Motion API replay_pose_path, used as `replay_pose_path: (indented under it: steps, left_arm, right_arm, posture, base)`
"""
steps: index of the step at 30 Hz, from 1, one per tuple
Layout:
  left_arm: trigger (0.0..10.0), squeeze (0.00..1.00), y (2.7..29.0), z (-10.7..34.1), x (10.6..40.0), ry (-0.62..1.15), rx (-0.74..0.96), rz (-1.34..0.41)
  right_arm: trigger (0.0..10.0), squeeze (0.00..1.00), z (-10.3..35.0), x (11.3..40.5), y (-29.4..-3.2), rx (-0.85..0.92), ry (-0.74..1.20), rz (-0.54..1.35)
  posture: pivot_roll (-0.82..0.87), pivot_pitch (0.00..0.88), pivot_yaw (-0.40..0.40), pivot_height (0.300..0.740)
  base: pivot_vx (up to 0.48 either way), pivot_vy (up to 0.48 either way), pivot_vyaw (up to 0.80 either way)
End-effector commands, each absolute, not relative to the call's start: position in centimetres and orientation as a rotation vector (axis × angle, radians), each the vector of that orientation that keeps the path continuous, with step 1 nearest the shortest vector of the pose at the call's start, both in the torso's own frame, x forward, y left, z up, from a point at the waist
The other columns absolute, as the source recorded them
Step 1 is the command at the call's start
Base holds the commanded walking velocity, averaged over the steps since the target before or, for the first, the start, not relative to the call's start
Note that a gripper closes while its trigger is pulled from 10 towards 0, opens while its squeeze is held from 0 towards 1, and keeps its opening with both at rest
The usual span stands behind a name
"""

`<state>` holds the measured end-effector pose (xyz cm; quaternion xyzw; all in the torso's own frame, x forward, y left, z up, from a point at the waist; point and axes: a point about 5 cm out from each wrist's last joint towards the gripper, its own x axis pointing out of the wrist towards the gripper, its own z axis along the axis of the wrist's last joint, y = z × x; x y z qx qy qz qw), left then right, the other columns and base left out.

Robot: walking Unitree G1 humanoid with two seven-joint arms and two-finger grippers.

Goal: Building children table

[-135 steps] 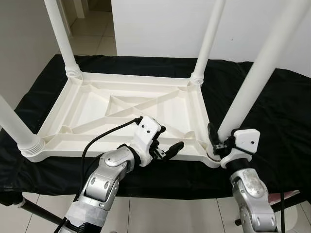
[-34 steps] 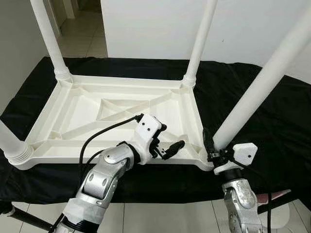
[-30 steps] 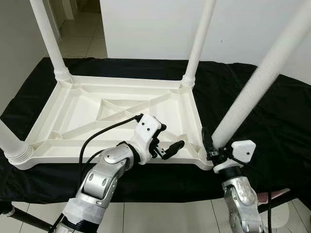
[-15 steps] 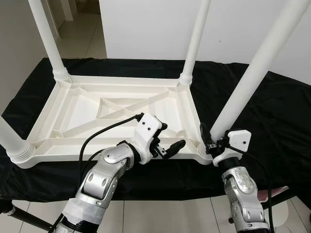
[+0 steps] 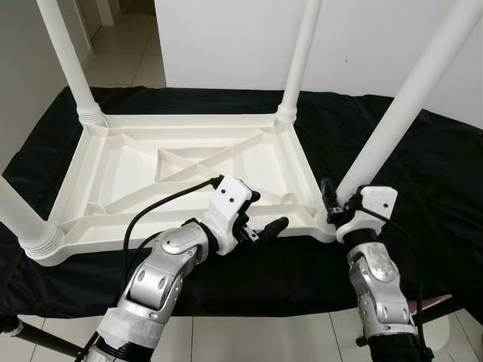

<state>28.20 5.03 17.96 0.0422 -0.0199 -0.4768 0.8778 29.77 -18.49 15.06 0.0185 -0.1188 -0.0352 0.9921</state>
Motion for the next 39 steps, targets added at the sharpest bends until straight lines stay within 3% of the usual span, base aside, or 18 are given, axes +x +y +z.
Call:
replay_pose_path:
  steps: [1,13,27,39]
  left_arm:
    - [10.0,0.0,4.8,18.1,28.1,-0.042,0.088,-0.983]
    - [10.0,0.0,4.4,18.1,28.1,-0.048,0.084,-0.987]
    - [10.0,0.0,4.3,18.1,28.2,-0.057,0.086,-0.993]
    - [10.0,0.0,4.2,18.1,28.2,-0.059,0.088,-0.994]
  right_arm:
    - [10.0,0.0,10.2,29.0,-18.9,0.082,0.007,-0.176]
    - [10.0,0.0,11.4,28.6,-15.6,0.199,-0.089,-0.256]
    - [10.0,0.0,11.4,28.6,-18.8,0.165,-0.068,-0.556]
    - [10.0,0.0,11.5,29.2,-17.2,0.146,-0.083,-0.438]
  posture:
    - [0.04,0.116,-0.008,0.74]
    - [0.04,0.097,-0.019,0.74]
    - [0.04,0.067,-0.023,0.74]
    - [0.04,0.06,-0.022,0.74]
  base:
    - [0.0,0.0,0.0]
    - [0.0,0.0,0.0]
    - [0.0,0.0,0.0]
    - [0.0,0.0,0.0]
